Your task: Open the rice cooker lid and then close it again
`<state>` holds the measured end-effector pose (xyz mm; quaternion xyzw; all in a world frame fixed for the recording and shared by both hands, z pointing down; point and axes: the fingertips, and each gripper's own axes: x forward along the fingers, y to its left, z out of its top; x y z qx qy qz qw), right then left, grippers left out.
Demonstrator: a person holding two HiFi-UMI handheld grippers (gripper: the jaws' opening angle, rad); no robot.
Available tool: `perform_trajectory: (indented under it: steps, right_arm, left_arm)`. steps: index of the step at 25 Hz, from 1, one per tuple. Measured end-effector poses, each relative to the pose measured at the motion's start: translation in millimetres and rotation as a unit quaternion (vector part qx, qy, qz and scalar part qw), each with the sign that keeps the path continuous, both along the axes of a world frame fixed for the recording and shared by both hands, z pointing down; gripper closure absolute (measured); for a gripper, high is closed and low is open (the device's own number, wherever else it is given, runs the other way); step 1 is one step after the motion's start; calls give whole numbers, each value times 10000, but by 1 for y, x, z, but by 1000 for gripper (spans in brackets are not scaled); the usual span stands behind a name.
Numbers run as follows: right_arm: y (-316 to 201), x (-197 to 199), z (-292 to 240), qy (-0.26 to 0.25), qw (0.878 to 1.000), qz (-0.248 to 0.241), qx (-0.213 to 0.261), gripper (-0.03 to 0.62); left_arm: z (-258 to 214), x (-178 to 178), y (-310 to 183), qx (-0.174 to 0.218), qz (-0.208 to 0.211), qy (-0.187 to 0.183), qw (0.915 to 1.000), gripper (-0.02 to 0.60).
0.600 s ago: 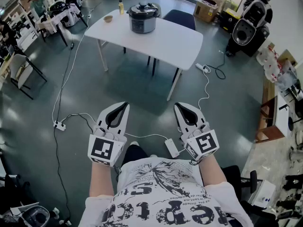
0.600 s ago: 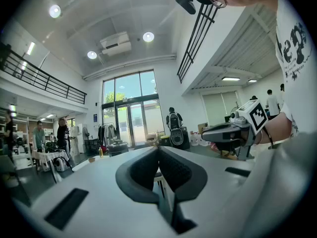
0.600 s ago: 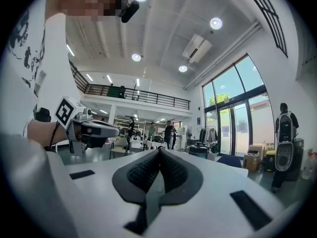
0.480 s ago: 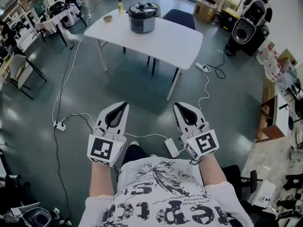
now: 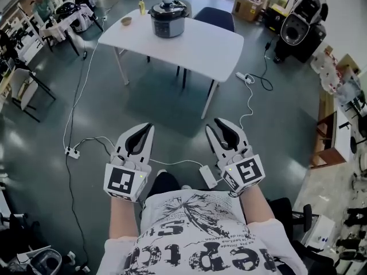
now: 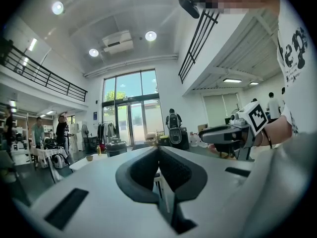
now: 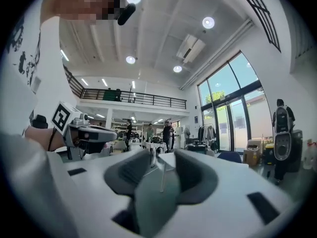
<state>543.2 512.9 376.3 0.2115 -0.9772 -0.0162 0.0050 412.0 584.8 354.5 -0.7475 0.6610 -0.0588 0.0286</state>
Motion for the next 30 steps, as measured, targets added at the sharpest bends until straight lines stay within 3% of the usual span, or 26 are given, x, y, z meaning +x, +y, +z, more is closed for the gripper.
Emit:
perform_trajectory:
  steps: [2, 4, 9, 15, 19, 23, 30]
  right_arm:
    - [-8, -9, 0, 42, 9999, -93, -124, 99]
    - [-21, -15, -1, -12, 9999, -19, -121, 9]
    - [-48, -40, -4, -83, 9999, 66, -119, -3]
    - [-97, -117, 5, -66, 9999, -15, -78, -3]
    - [-144, -189, 15, 32, 9999, 90, -93, 0]
    - [-205, -285, 10, 127, 9994, 289, -168, 2]
    - [-329, -436, -7, 268, 9960, 810, -259, 5]
  left_arm:
    - [-3, -3, -8, 71, -17, 68, 10000, 568]
    - [-2, -7, -14, 3, -19, 7, 10000, 568]
    - [3, -36, -33, -56, -108, 1, 9999, 568]
    - [18, -110, -79, -5, -140, 9, 9999, 568]
    - [23, -183, -131, -5, -58, 37, 10000, 568]
    - [15, -278, -196, -59, 134, 72, 9999, 568]
    - [-13, -424, -321, 112, 648, 156, 9977, 568]
